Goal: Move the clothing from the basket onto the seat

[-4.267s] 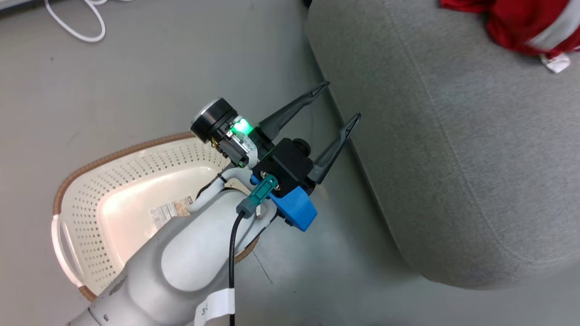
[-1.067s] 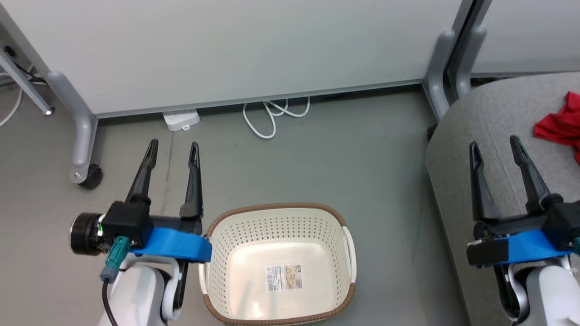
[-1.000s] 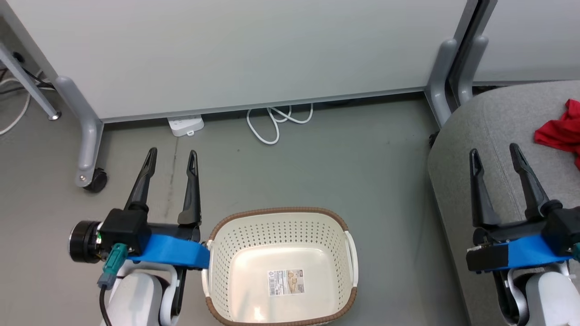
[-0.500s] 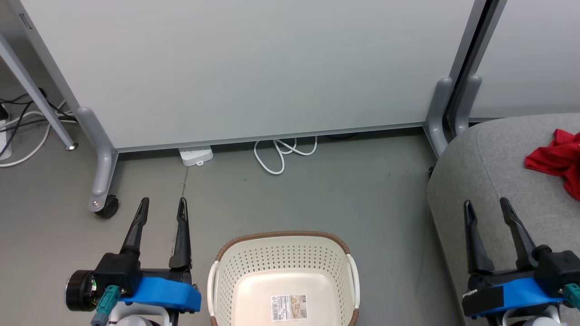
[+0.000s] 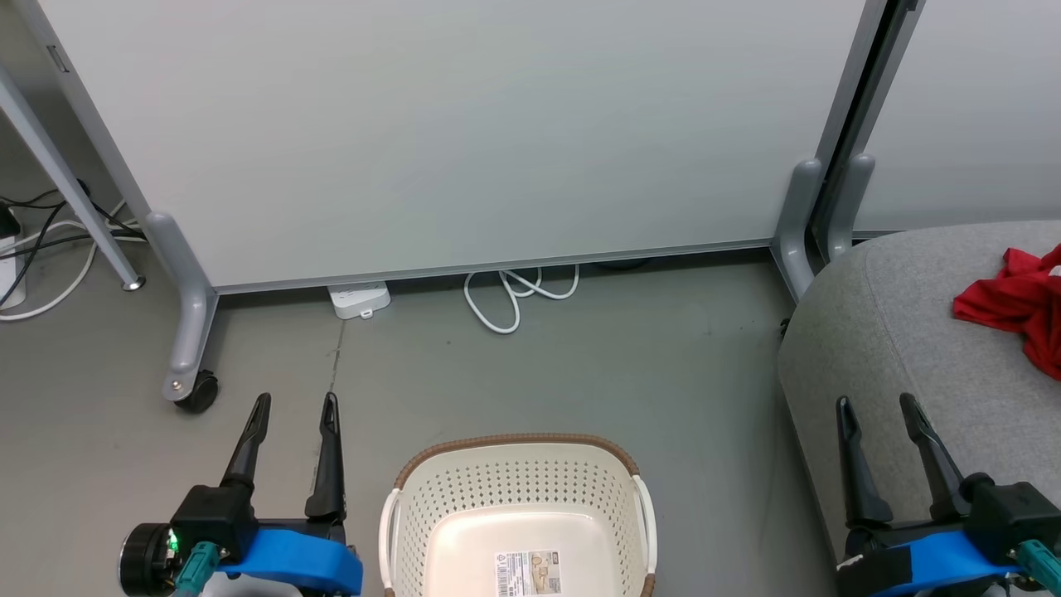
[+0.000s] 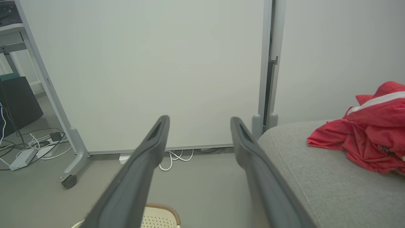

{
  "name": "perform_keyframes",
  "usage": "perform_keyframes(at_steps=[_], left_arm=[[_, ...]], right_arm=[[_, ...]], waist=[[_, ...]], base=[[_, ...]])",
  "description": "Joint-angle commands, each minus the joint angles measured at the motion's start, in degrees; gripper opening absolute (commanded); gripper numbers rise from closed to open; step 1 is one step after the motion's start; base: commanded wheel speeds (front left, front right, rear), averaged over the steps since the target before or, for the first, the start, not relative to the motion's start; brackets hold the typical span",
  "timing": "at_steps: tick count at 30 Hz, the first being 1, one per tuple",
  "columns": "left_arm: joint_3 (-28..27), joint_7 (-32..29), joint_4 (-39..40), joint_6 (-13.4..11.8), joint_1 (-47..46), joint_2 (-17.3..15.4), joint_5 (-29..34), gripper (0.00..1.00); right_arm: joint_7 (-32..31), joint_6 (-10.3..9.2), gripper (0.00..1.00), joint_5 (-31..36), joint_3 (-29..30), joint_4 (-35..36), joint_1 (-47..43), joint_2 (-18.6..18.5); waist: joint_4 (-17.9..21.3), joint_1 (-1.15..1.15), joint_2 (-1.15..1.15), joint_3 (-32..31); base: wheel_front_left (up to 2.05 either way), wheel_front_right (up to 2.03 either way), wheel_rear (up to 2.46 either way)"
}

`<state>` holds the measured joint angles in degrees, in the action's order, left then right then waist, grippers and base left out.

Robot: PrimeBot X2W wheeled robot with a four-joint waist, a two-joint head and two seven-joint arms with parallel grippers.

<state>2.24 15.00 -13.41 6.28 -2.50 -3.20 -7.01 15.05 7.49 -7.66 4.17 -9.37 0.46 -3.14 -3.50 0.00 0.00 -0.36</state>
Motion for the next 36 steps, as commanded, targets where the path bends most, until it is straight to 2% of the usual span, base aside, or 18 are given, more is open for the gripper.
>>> perform_keyframes(at_steps=[1, 5, 6, 11, 36], left_arm=[[-0.53, 0.26, -0.23, 0.31, 0.40, 0.16, 0.30, 1.00], [-0.50, 0.26, -0.84, 0.20, 0.14, 0.22, 1.65, 1.00], [-0.26, 0.00, -0.85, 0.17, 0.04, 0.18, 1.56, 0.00], [-0.27, -0.64, -2.74, 0.18, 0.84, 0.26, 0.70, 0.00], [-2.94, -7.17, -1.90, 0.53, -0.77, 0.27, -26.34, 0.00]], right_arm=[[0.20, 0.01, 1.00, -0.34, -0.06, -0.14, -1.01, 0.23], [0.19, 0.01, 1.00, -0.45, -0.14, -0.32, -0.84, 0.28], [-0.01, 0.00, 0.00, -0.23, -0.11, -0.27, -0.22, 0.13], [-0.51, 0.00, 0.00, -1.03, 0.06, -2.22, -0.58, 0.30], [-7.11, 0.00, 0.00, -27.32, 0.78, -2.82, 1.55, 0.25]], waist=[[0.06, 0.00, 0.00, 0.04], [0.01, 0.00, 0.00, 0.15], [0.01, 0.00, 0.00, 0.15], [0.04, 0.01, 0.00, 0.14], [0.74, 0.01, 0.00, 0.22]], base=[[0.00, 0.00, 0.00], [0.00, 0.00, 0.00], [0.00, 0.00, 0.00], [0.00, 0.00, 0.00], [0.00, 0.00, 0.00]])
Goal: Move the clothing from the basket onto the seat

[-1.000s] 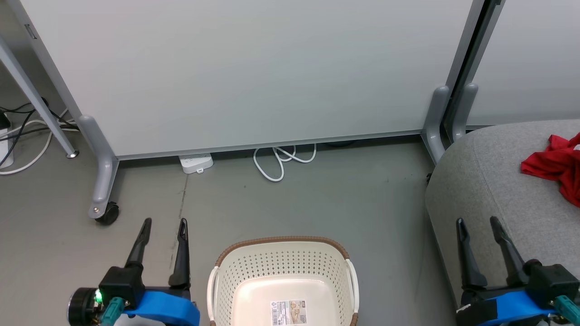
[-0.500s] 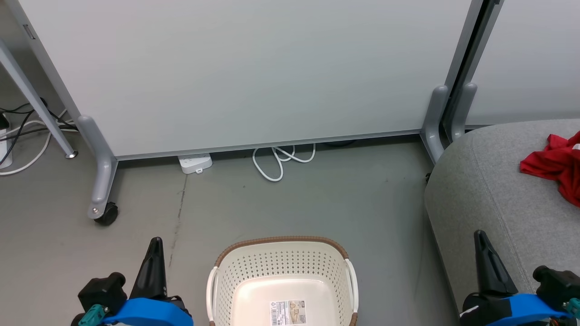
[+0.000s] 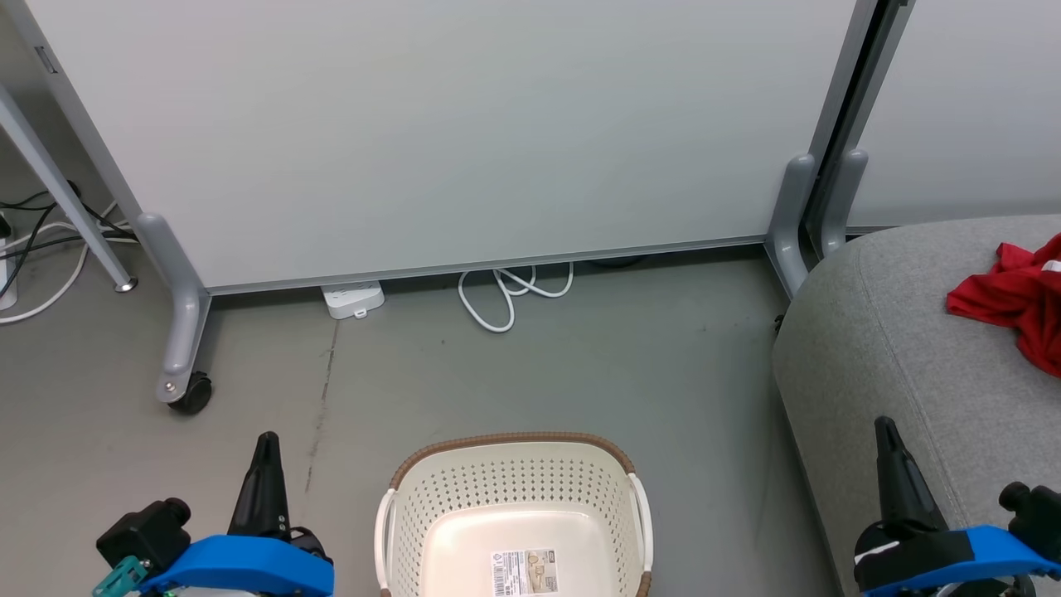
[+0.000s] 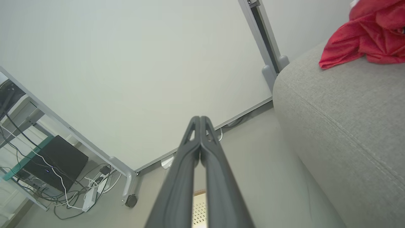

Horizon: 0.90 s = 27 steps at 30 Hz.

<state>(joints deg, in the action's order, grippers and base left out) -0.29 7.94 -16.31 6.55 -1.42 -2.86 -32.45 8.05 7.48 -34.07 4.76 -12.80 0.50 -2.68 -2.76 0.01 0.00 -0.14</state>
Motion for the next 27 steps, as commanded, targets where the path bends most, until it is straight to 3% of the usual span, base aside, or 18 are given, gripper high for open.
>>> perform_keyframes(at_steps=[1, 27], left_arm=[[-0.49, -0.32, 1.03, 0.27, -1.91, -0.07, -1.82, 0.00], [-2.57, -5.43, 1.56, 0.55, -3.25, -0.06, -22.64, 0.00]], right_arm=[[-0.32, 0.01, 0.00, -1.80, 0.21, 0.59, 1.58, -0.21], [-5.52, 0.02, 0.00, -22.06, 0.80, -0.01, 3.35, -0.25]], waist=[[0.02, 0.00, 0.00, 0.00], [0.75, 0.00, 0.00, 0.08]], base=[[0.00, 0.00, 0.00], [0.00, 0.00, 0.00]])
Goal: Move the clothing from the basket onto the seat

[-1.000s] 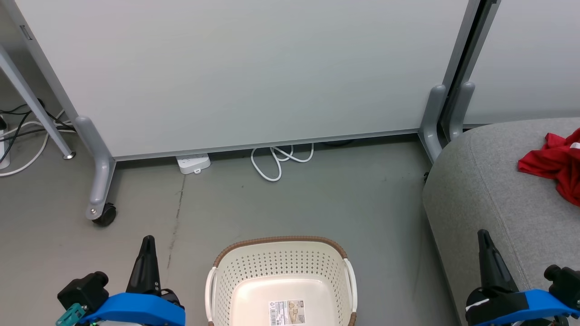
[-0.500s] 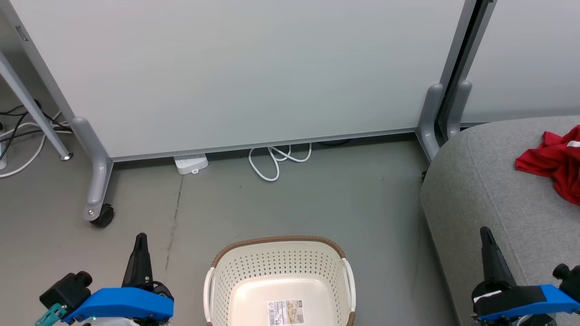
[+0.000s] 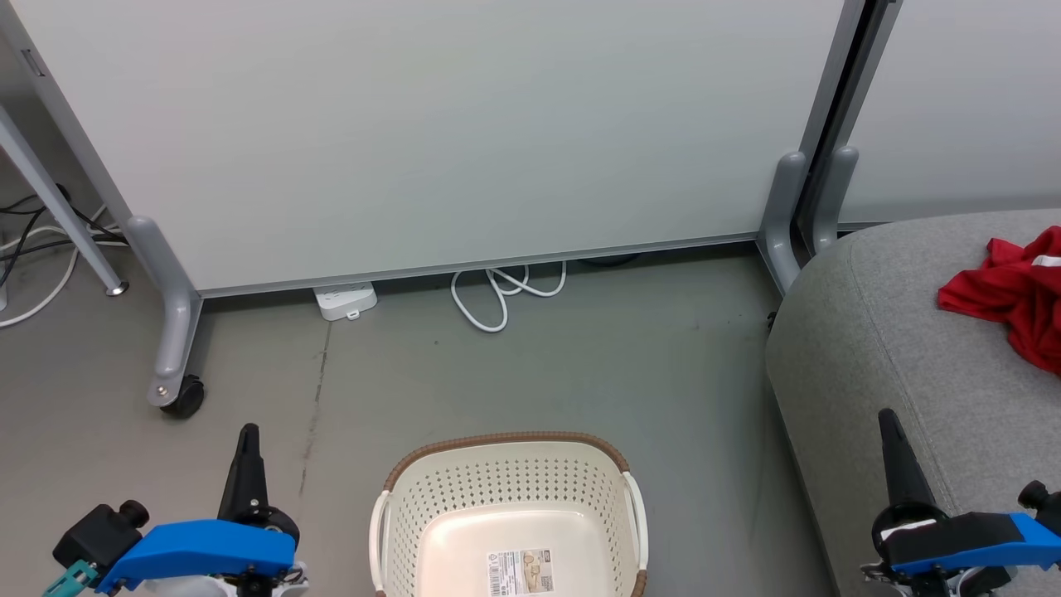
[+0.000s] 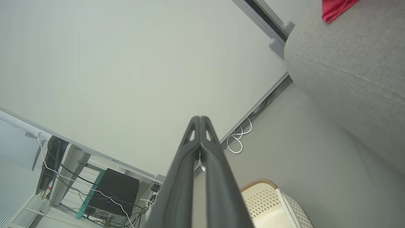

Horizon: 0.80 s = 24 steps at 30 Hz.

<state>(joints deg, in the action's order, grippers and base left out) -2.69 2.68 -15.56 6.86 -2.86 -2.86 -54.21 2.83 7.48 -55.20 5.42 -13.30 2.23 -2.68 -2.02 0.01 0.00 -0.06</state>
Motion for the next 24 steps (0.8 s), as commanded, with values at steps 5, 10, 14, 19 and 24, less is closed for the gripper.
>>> perform_keyframes(at_steps=[5, 10, 14, 19, 24], left_arm=[[-0.56, -1.03, 0.86, 0.30, -1.90, -0.06, -4.28, 0.00], [-0.93, -1.81, 0.96, 0.36, -2.14, -0.05, -7.55, 0.00], [-1.22, -2.47, 1.00, 0.38, -2.31, -0.05, -10.08, 0.00], [-1.52, -3.18, 1.05, 0.44, -2.47, -0.05, -13.07, 0.00], [-1.70, -3.74, 1.11, 0.48, -2.64, -0.05, -15.35, 0.00]], right_arm=[[-1.14, 0.02, 0.00, -4.25, 0.24, 0.38, 1.93, -0.26], [-1.92, 0.02, 0.00, -7.44, 0.32, 0.29, 2.11, -0.26], [-2.55, 0.02, 0.00, -9.90, 0.40, 0.20, 2.30, -0.27], [-3.28, 0.02, 0.00, -12.79, 0.48, 0.09, 2.56, -0.28], [-3.88, 0.02, 0.00, -15.03, 0.55, 0.01, 2.73, -0.28]], waist=[[0.14, 0.00, 0.00, 0.02], [0.28, 0.00, 0.00, 0.03], [0.39, -0.01, 0.00, 0.04], [0.53, -0.01, 0.00, 0.06], [0.64, -0.01, 0.00, 0.07]], base=[[0.00, 0.00, 0.00], [0.00, 0.00, 0.00], [0.00, 0.00, 0.00], [0.00, 0.00, 0.00], [0.00, 0.00, 0.00]])
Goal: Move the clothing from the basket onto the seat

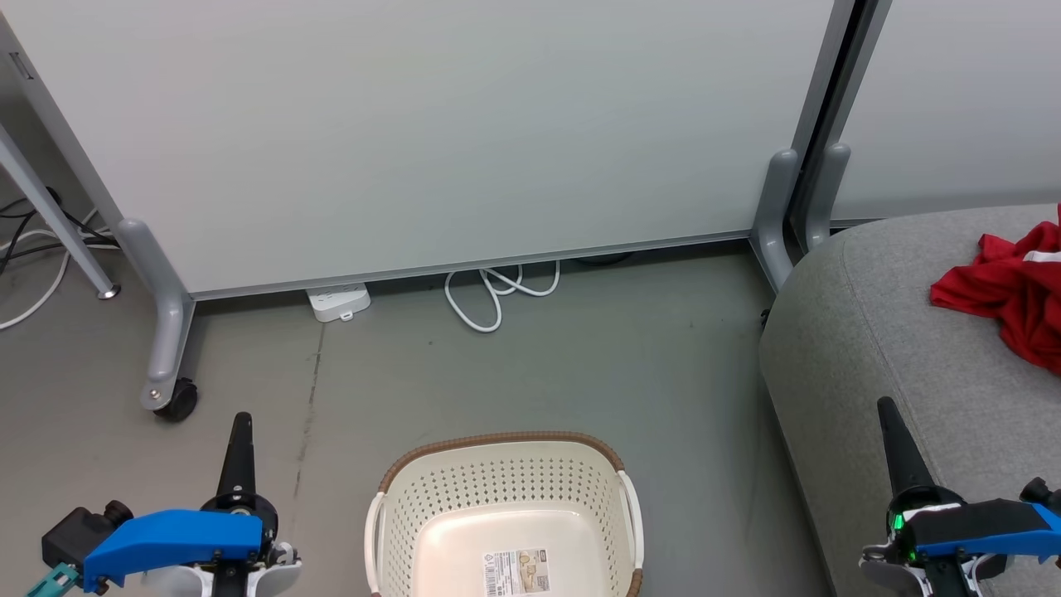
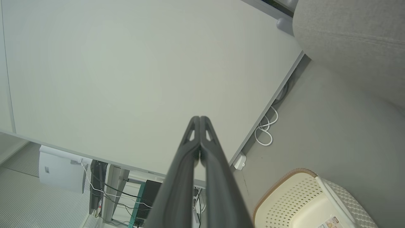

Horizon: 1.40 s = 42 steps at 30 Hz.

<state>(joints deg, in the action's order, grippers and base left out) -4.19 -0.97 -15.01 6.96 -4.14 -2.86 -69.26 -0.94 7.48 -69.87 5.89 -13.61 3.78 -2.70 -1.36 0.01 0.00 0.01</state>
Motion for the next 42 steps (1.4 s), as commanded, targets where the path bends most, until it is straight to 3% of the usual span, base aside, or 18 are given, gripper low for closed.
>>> perform_keyframes(at_steps=[1, 42], left_arm=[[-0.25, -0.25, 0.58, 0.40, -1.38, -0.05, -0.88, 0.00], [-2.20, -5.11, 0.97, 0.76, -2.37, -0.02, -20.51, 0.00]], right_arm=[[-0.24, 0.02, 0.00, -0.90, 0.09, 0.30, 1.23, -0.26], [-5.10, 0.02, 0.00, -20.07, 0.65, -0.44, 2.64, -0.29]], waist=[[0.01, -0.01, 0.00, 0.00], [1.15, -0.01, 0.00, 0.12]], base=[[0.00, 0.00, 0.00], [0.00, 0.00, 0.00]])
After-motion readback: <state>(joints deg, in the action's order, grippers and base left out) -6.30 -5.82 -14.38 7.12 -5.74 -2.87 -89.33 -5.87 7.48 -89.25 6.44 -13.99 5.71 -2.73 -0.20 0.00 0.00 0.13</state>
